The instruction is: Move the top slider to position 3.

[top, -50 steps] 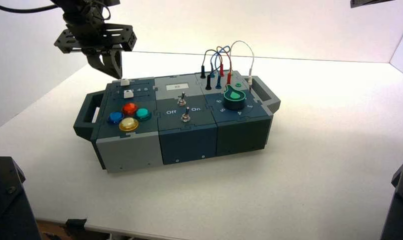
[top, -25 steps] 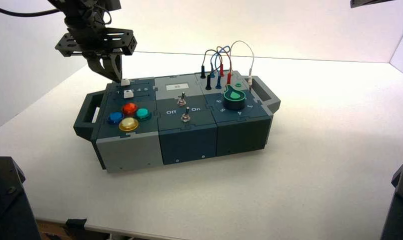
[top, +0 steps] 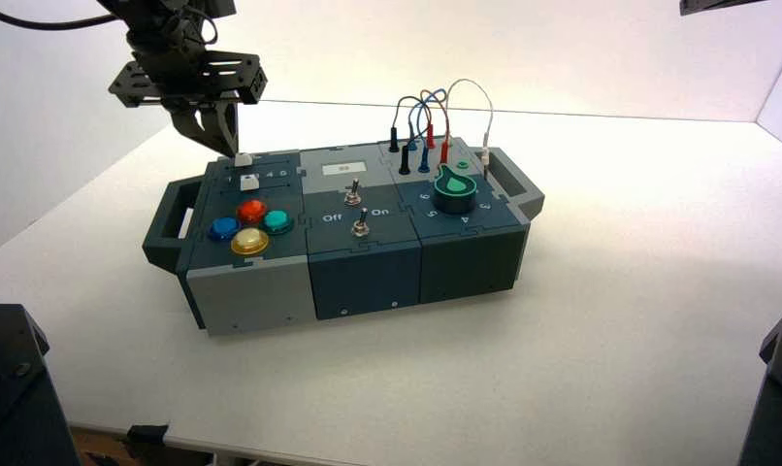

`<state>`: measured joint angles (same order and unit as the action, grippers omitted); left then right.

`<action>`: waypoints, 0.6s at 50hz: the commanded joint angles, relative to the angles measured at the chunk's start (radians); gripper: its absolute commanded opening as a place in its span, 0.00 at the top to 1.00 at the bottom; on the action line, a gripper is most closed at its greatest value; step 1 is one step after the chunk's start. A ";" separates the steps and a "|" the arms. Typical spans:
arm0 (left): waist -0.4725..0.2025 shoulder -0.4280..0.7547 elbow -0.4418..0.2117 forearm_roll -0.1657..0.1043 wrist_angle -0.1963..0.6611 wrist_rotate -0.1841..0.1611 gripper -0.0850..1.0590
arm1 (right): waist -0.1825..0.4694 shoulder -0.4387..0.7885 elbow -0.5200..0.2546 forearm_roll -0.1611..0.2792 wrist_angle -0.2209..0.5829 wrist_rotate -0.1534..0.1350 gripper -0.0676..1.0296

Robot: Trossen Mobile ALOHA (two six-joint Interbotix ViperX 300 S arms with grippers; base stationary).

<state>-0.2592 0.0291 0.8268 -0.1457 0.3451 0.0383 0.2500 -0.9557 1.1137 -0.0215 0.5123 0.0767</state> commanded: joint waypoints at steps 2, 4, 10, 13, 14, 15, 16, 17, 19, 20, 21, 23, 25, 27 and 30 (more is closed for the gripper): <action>-0.005 -0.012 -0.021 0.002 -0.005 0.002 0.95 | 0.000 0.006 -0.032 0.002 -0.009 0.000 0.96; -0.005 -0.012 -0.021 0.000 -0.003 0.002 0.95 | 0.002 0.006 -0.032 0.002 -0.009 0.000 0.96; -0.006 -0.012 -0.021 0.000 -0.003 0.002 0.95 | 0.002 0.006 -0.032 0.002 -0.009 0.000 0.96; -0.009 -0.009 -0.021 0.000 -0.002 0.002 0.95 | 0.002 0.006 -0.032 0.002 -0.009 -0.002 0.96; -0.011 -0.009 -0.021 0.000 -0.002 0.002 0.95 | 0.002 0.006 -0.034 0.002 -0.009 0.000 0.96; -0.012 -0.008 -0.021 0.000 -0.002 0.002 0.95 | 0.002 0.006 -0.032 0.002 -0.009 0.000 0.96; -0.012 -0.006 -0.021 -0.002 -0.003 0.002 0.95 | 0.000 0.006 -0.034 0.002 -0.009 0.000 0.96; -0.014 -0.006 -0.023 -0.002 -0.002 0.002 0.95 | 0.000 0.006 -0.034 0.002 -0.009 -0.002 0.96; -0.014 -0.003 -0.025 0.000 -0.002 0.000 0.95 | 0.000 0.006 -0.034 0.002 -0.009 0.000 0.96; -0.015 -0.002 -0.025 -0.002 -0.002 0.002 0.95 | 0.002 0.006 -0.034 0.002 -0.009 0.000 0.96; -0.017 0.000 -0.026 0.000 -0.002 0.002 0.95 | 0.002 0.006 -0.034 0.002 -0.009 0.000 0.96; -0.017 0.003 -0.028 0.000 -0.002 0.002 0.95 | 0.002 0.006 -0.032 0.002 -0.009 0.000 0.96; -0.018 0.006 -0.029 0.000 -0.002 0.002 0.95 | 0.000 0.006 -0.032 0.002 -0.009 0.000 0.96; -0.021 0.009 -0.034 0.000 -0.002 0.000 0.95 | 0.002 0.006 -0.032 0.002 -0.009 -0.002 0.96; -0.025 0.014 -0.037 -0.002 -0.002 0.000 0.95 | 0.002 0.006 -0.032 0.002 -0.009 0.000 0.96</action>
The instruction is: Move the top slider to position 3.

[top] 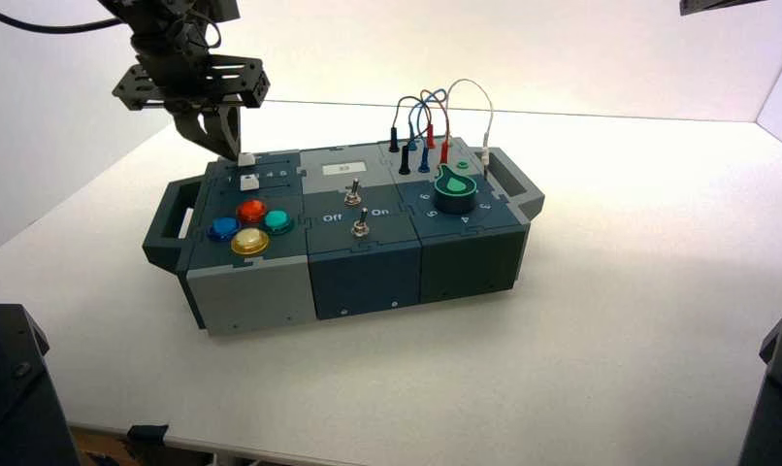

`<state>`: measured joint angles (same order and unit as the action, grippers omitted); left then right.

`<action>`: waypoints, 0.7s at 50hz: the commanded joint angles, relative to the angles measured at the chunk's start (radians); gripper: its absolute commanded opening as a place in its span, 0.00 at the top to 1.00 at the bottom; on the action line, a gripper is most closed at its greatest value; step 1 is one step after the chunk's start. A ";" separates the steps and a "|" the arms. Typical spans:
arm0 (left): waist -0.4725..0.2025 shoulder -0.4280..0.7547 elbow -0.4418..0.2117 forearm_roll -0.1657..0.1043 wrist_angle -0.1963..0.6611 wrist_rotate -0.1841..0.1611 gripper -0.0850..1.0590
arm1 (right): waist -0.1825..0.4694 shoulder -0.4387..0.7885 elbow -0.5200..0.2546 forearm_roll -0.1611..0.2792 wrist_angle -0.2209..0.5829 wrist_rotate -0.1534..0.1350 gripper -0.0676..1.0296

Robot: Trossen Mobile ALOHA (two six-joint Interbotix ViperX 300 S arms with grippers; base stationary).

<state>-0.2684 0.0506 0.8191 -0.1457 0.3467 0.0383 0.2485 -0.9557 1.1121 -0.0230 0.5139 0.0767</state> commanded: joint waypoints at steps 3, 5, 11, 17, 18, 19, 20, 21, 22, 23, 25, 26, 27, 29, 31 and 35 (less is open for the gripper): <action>-0.017 -0.005 -0.031 -0.002 -0.003 0.002 0.95 | 0.002 0.006 -0.031 0.003 -0.011 0.000 0.96; -0.018 -0.003 -0.034 -0.002 -0.003 0.002 0.95 | 0.003 0.006 -0.031 0.003 -0.012 0.000 0.96; -0.020 -0.003 -0.037 -0.002 -0.002 0.000 0.95 | 0.002 0.006 -0.032 0.002 -0.011 0.000 0.96; -0.020 -0.003 -0.038 -0.002 0.000 0.002 0.95 | 0.003 0.006 -0.031 0.002 -0.011 0.000 0.96; -0.020 -0.003 -0.037 -0.002 0.000 0.000 0.95 | 0.003 0.006 -0.032 0.002 -0.011 0.000 0.96; -0.020 -0.003 -0.038 -0.002 0.000 0.002 0.95 | 0.002 0.006 -0.032 0.002 -0.011 0.000 0.96; -0.021 -0.003 -0.037 -0.002 0.000 0.002 0.95 | 0.003 0.006 -0.031 0.002 -0.011 -0.002 0.96; -0.020 -0.003 -0.038 -0.002 -0.002 0.002 0.95 | 0.003 0.006 -0.031 0.002 -0.011 0.000 0.96; -0.020 -0.003 -0.037 -0.002 0.000 0.002 0.95 | 0.003 0.006 -0.032 0.002 -0.011 -0.002 0.96; -0.020 -0.003 -0.038 -0.002 0.000 0.002 0.95 | 0.003 0.006 -0.032 0.002 -0.011 0.000 0.96; -0.020 -0.002 -0.038 -0.002 0.000 0.002 0.95 | 0.003 0.006 -0.031 0.002 -0.012 0.000 0.96; -0.020 -0.002 -0.038 -0.002 0.000 0.002 0.95 | 0.003 0.006 -0.031 0.002 -0.012 0.000 0.96; -0.020 -0.002 -0.038 -0.002 0.000 0.002 0.95 | 0.003 0.006 -0.031 0.002 -0.012 0.000 0.96; -0.020 -0.002 -0.038 -0.002 0.000 0.002 0.95 | 0.002 0.006 -0.032 0.002 -0.012 0.000 0.96; -0.021 0.000 -0.038 -0.002 0.000 0.002 0.95 | 0.002 0.006 -0.031 0.002 -0.011 0.000 0.96; -0.025 0.003 -0.038 -0.002 0.000 0.002 0.95 | 0.003 0.006 -0.032 0.002 -0.012 0.000 0.96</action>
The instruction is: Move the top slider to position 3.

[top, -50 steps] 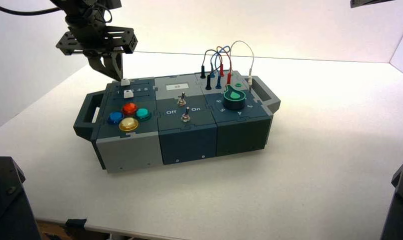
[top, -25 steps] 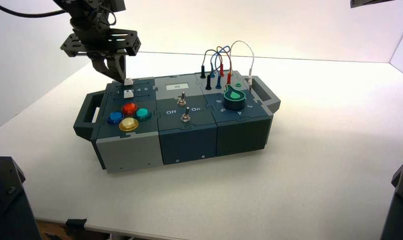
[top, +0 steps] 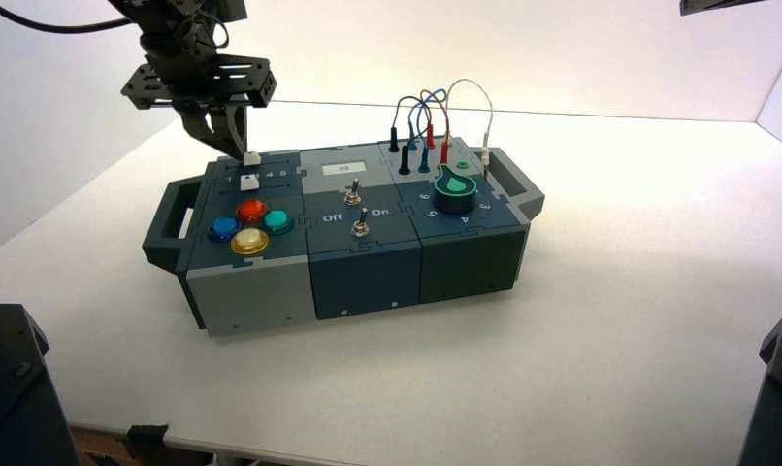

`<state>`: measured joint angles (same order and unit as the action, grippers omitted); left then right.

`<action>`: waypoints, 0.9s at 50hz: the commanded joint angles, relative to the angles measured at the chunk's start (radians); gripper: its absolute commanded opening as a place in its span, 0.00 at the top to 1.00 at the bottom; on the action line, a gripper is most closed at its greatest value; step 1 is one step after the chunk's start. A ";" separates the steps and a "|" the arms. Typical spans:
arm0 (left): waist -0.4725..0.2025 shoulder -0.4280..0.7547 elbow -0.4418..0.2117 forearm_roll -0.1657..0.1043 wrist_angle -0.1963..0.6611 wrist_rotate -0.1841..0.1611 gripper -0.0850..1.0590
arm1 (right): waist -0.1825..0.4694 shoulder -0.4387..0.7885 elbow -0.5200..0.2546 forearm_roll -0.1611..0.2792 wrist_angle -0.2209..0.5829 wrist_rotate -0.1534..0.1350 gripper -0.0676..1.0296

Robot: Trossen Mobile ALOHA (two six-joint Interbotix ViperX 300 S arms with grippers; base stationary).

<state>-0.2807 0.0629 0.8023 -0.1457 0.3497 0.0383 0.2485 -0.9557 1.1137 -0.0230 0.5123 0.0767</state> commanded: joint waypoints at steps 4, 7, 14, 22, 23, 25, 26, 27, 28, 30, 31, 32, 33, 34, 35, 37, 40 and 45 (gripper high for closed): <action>-0.017 -0.006 -0.021 -0.002 -0.003 0.002 0.95 | 0.003 0.006 -0.032 0.002 -0.011 -0.002 0.96; -0.017 -0.003 -0.021 -0.002 -0.003 0.002 0.95 | 0.002 0.006 -0.032 0.002 -0.009 0.000 0.96; -0.021 0.003 -0.021 -0.002 -0.003 0.002 0.95 | 0.003 0.006 -0.034 0.002 -0.011 0.000 0.96; -0.021 0.005 -0.021 -0.002 -0.003 0.000 0.95 | 0.002 0.006 -0.034 0.002 -0.009 0.000 0.96; -0.021 0.005 -0.021 -0.002 -0.003 0.002 0.95 | 0.003 0.006 -0.032 0.002 -0.011 -0.002 0.96; -0.021 0.005 -0.021 -0.002 -0.005 0.002 0.95 | 0.002 0.006 -0.034 0.002 -0.009 0.000 0.96; -0.021 0.005 -0.021 -0.002 -0.003 0.002 0.95 | 0.002 0.006 -0.032 0.002 -0.009 -0.002 0.96; -0.021 0.005 -0.021 -0.002 -0.003 0.002 0.95 | 0.003 0.006 -0.032 0.002 -0.011 0.000 0.96; -0.021 0.005 -0.021 -0.002 -0.003 0.002 0.95 | 0.003 0.006 -0.032 0.002 -0.009 0.000 0.96; -0.021 0.005 -0.021 -0.002 -0.003 0.002 0.95 | 0.002 0.006 -0.032 0.002 -0.009 -0.002 0.96; -0.021 0.005 -0.021 -0.002 -0.003 0.002 0.95 | 0.003 0.006 -0.032 0.002 -0.009 0.000 0.96; -0.021 0.005 -0.020 -0.002 -0.003 0.002 0.95 | 0.002 0.006 -0.034 0.002 -0.009 0.000 0.96; -0.021 0.003 -0.021 -0.002 -0.003 0.002 0.95 | 0.002 0.006 -0.032 0.000 -0.009 0.000 0.96; -0.021 0.002 -0.021 -0.002 -0.003 0.002 0.95 | 0.002 0.006 -0.032 0.000 -0.009 0.000 0.96; -0.021 0.000 -0.020 -0.002 -0.003 0.002 0.95 | 0.002 0.005 -0.034 0.000 -0.011 0.000 0.96; -0.021 0.000 -0.020 -0.002 -0.005 0.002 0.95 | 0.002 0.006 -0.032 0.000 -0.009 0.000 0.96; -0.017 -0.009 -0.015 0.000 -0.005 0.002 0.95 | 0.003 0.006 -0.032 0.002 -0.009 0.000 0.96; -0.005 -0.026 -0.003 0.000 -0.006 0.002 0.95 | 0.003 0.006 -0.032 0.000 -0.009 0.000 0.96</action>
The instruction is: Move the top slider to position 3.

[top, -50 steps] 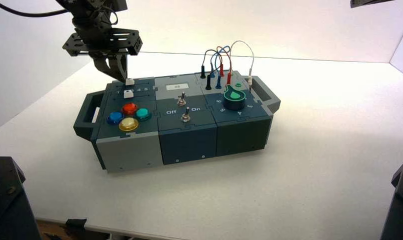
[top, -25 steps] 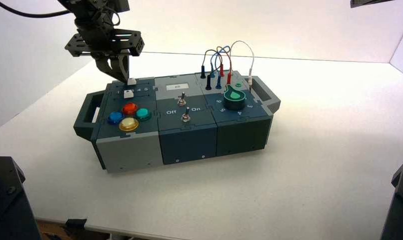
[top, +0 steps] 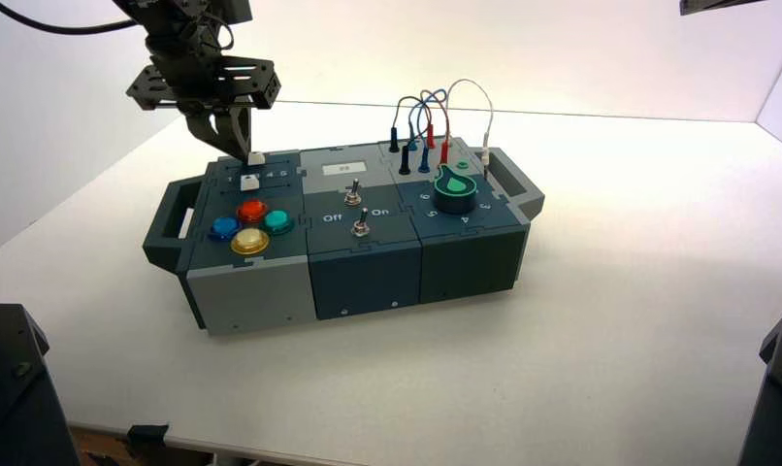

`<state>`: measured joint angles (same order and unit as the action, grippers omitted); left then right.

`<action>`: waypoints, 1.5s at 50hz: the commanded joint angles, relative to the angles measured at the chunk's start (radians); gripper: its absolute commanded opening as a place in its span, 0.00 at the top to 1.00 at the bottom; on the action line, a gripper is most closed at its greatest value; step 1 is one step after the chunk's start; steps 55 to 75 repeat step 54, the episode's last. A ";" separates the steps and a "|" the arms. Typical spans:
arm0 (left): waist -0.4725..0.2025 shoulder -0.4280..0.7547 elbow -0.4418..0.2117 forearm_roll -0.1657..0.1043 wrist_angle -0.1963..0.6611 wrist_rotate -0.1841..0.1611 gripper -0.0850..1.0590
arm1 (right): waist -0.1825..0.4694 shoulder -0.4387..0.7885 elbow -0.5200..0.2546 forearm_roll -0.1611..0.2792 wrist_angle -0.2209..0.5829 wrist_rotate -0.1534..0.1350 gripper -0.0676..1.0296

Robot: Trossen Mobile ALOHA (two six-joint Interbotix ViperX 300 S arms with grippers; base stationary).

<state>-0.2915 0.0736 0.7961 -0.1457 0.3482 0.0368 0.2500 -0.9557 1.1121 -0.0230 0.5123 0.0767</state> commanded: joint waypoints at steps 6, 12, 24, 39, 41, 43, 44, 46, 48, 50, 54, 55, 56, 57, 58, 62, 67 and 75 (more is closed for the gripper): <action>0.023 -0.064 0.026 0.002 -0.006 0.003 0.95 | 0.000 0.006 -0.032 0.002 -0.009 0.000 0.96; 0.029 -0.097 0.046 0.003 -0.006 0.005 0.95 | 0.002 0.006 -0.032 0.002 -0.011 0.000 0.96; 0.029 -0.199 0.077 0.003 0.006 0.005 0.95 | 0.002 0.006 -0.031 0.002 -0.008 0.000 0.96; 0.029 -0.328 0.107 0.002 0.057 0.003 0.95 | 0.002 0.035 -0.034 0.005 -0.003 -0.002 0.96; 0.029 -0.337 0.112 0.002 0.060 0.003 0.95 | 0.000 0.037 -0.035 0.006 -0.003 0.000 0.96; 0.029 -0.345 0.115 0.000 0.061 0.003 0.95 | 0.002 0.038 -0.035 0.008 -0.003 0.000 0.96; 0.029 -0.354 0.120 0.000 0.066 0.003 0.95 | 0.002 0.038 -0.034 0.008 -0.003 0.000 0.96; 0.029 -0.367 0.123 0.000 0.067 0.003 0.95 | 0.002 0.040 -0.034 0.008 -0.003 -0.002 0.96; 0.029 -0.373 0.124 0.000 0.067 0.002 0.95 | 0.002 0.040 -0.034 0.008 -0.002 0.000 0.96; 0.029 -0.376 0.124 0.000 0.067 0.002 0.95 | 0.000 0.043 -0.035 0.009 -0.002 0.000 0.96; 0.029 -0.374 0.123 0.000 0.067 0.002 0.95 | 0.000 0.044 -0.035 0.008 0.000 0.000 0.96; 0.029 -0.374 0.123 0.000 0.067 0.002 0.95 | 0.000 0.044 -0.035 0.008 0.000 0.000 0.96; 0.029 -0.374 0.123 0.000 0.067 0.002 0.95 | 0.000 0.044 -0.035 0.008 0.000 0.000 0.96; 0.029 -0.374 0.123 0.000 0.067 0.002 0.95 | 0.000 0.044 -0.035 0.008 0.000 0.000 0.96; 0.029 -0.374 0.123 0.000 0.067 0.002 0.95 | 0.000 0.044 -0.035 0.008 0.000 0.000 0.96; 0.029 -0.374 0.123 0.000 0.067 0.002 0.95 | 0.000 0.044 -0.035 0.008 0.000 0.000 0.96; 0.029 -0.374 0.123 0.000 0.067 0.002 0.95 | 0.000 0.044 -0.035 0.008 0.000 0.000 0.96; 0.029 -0.374 0.123 0.000 0.067 0.002 0.95 | 0.000 0.044 -0.035 0.008 0.000 0.000 0.96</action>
